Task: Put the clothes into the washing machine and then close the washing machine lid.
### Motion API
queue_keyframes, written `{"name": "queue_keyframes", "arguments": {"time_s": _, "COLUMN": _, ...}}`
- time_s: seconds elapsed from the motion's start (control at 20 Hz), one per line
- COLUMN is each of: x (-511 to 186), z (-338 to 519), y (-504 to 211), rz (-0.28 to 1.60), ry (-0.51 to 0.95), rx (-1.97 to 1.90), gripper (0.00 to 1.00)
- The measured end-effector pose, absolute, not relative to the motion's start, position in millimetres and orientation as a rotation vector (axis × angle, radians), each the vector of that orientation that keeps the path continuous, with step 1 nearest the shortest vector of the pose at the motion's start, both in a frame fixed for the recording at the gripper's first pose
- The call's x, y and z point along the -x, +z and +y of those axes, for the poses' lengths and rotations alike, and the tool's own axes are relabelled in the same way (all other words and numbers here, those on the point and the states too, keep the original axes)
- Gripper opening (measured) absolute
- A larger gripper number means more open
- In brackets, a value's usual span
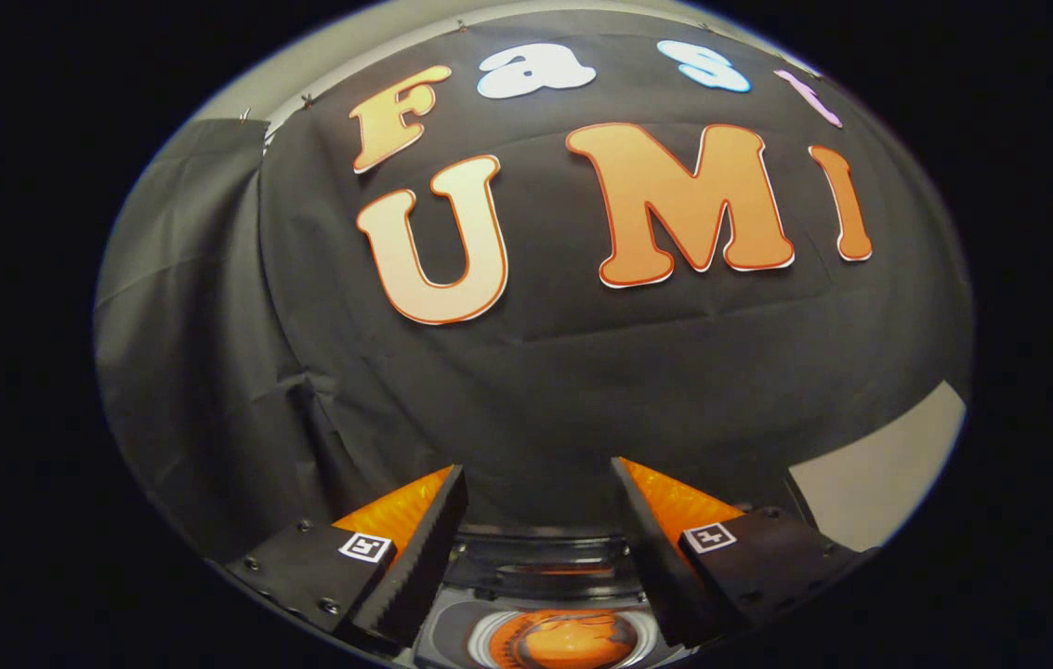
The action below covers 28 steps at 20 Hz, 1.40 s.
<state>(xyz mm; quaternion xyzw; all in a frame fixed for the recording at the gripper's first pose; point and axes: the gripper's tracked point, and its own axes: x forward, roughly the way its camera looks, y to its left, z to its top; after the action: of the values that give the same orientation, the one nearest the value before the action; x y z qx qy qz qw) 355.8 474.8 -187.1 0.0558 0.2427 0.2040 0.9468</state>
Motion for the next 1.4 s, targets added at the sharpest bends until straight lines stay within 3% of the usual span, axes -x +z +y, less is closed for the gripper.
{"name": "queue_keyframes", "arguments": {"time_s": 0.55, "x": -426, "z": 488, "y": -274, "rz": 0.678, "ry": 0.411, "rx": 0.016, "gripper": 0.99}}
{"name": "queue_keyframes", "arguments": {"time_s": 1.05, "x": -418, "z": 477, "y": -322, "rz": 0.806, "ry": 0.357, "rx": 0.043, "gripper": 0.99}}
{"name": "queue_keyframes", "arguments": {"time_s": 1.4, "x": -418, "z": 472, "y": -311, "rz": 0.712, "ry": 0.375, "rx": 0.023, "gripper": 1.00}}
